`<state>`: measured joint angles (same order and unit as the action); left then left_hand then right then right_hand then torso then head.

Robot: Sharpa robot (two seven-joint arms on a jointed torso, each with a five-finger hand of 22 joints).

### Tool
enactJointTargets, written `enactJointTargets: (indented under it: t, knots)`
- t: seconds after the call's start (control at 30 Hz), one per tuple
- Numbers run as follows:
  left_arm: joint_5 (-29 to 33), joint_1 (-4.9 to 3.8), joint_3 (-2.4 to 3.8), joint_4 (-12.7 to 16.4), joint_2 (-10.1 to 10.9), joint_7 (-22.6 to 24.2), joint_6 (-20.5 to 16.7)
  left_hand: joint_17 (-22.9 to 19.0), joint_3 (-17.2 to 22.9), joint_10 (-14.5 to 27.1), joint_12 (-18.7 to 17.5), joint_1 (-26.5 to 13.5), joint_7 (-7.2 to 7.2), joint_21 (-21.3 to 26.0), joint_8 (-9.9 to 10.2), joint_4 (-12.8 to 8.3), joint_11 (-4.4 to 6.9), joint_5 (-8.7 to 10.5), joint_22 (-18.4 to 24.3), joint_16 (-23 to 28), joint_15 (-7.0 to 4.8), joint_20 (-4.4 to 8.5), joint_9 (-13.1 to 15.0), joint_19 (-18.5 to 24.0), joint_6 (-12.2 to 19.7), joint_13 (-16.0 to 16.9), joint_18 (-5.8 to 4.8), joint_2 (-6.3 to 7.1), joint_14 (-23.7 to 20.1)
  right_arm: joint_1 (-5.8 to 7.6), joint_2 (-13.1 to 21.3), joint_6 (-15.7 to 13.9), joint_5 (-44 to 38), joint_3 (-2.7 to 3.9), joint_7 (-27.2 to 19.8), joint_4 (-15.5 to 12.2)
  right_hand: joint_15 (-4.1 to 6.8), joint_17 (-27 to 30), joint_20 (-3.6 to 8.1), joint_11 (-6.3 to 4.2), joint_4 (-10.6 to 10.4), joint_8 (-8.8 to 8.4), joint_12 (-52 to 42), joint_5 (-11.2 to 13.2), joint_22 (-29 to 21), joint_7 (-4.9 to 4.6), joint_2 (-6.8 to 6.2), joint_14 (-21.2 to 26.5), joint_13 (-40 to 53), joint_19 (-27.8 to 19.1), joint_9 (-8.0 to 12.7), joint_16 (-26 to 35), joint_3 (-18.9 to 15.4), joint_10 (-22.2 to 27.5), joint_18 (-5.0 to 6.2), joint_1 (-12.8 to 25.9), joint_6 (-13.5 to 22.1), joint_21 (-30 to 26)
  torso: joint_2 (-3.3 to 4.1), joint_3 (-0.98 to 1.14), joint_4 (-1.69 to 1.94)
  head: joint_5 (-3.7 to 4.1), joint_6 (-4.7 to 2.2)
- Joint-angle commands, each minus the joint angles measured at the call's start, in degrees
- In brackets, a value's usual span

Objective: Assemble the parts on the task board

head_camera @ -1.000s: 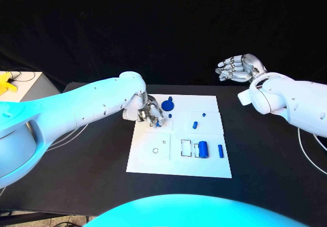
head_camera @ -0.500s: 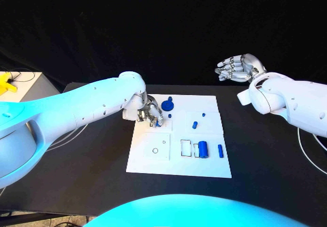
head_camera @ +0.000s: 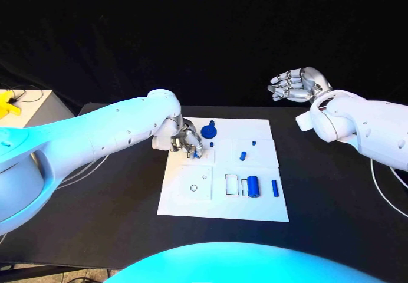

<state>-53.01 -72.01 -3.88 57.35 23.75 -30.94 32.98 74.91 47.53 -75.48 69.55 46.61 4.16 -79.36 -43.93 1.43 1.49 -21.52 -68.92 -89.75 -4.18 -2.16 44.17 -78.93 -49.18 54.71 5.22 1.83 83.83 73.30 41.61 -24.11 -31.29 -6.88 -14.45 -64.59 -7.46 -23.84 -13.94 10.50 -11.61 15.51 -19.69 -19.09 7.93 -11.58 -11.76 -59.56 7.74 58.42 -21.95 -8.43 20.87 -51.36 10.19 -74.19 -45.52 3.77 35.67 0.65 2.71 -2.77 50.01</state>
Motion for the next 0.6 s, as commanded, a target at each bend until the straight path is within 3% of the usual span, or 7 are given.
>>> enactJointTargets:
  t: [0.03,0.6]
  knots:
    - [-0.2,0.04,0.06,0.2,0.0,0.3,-0.2,15.1,6.5,-0.3,0.2,1.9,-1.63,-0.2,-0.2,-2.8,-0.1,-0.21,0.0,-0.2,-0.04,-0.04,-0.1,-0.4,-1.9,-0.1,-0.93,-2.39,6.2,0.0,0.0,0.7,0.0,0.03,-0.8,-0.1,-0.22,0.0,0.03,0.08,0.3,-0.28,-0.1,-0.3,0.0,-2.6,-0.07,-0.2,0.0,-0.2,0.0,0.3,0.1,-0.5,0.37,0.4,0.3,0.1,0.03,0.04,0.02,0.03,-0.01]
    - [0.0,0.09,0.11,0.3,-0.1,0.3,-0.9,15.1,6.5,-0.4,0.2,1.8,-1.63,-0.2,-0.2,-2.8,-0.1,-0.21,0.0,-0.2,-0.04,-0.04,-0.1,-0.4,-2.0,0.0,-0.92,-2.41,6.2,0.0,-0.2,0.8,0.0,0.03,-0.8,0.0,-0.22,0.0,0.03,0.08,0.3,-0.28,-0.1,-0.3,0.0,-2.6,-0.07,-0.2,0.0,-0.2,0.0,0.3,0.1,-0.5,0.37,0.4,0.3,0.1,0.0,0.02,-0.01,-0.04,-0.01]
